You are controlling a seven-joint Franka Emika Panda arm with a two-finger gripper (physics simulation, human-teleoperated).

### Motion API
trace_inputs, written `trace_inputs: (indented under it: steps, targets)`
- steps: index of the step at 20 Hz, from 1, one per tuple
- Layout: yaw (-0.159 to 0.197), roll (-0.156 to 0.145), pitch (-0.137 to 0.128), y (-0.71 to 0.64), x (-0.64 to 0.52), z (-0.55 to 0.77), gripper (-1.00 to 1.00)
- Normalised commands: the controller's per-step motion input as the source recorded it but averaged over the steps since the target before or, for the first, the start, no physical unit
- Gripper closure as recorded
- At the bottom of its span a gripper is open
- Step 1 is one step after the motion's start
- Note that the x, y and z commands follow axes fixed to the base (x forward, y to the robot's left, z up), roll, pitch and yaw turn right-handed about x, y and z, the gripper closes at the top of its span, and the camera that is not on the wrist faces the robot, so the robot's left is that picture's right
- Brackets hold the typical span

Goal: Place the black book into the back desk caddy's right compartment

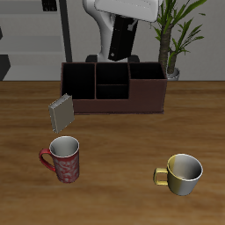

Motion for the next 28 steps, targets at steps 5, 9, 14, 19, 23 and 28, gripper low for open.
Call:
trace_inputs:
  steps: [5, 9, 14, 19, 23, 28]
  targets:
    - [0.021, 0.019, 0.065, 0.25, -0.24, -0.18, 1.0]
    - [-0.012, -0.004, 0.043, 0.12, -0.18, -0.11, 1.0]
    - [-0.023, -0.011, 0.0, 0.06, -0.21, 0.03, 1.0]
    - [-0.035, -0.008, -0.014, 0.08, -0.27, 0.09, 1.0]
    - [-0.02, 0.008, -0.005, 0.17, -0.25, 0.02, 1.0]
    - [-0.001, 0.016, -0.01, 0.2, -0.23, 0.01, 1.0]
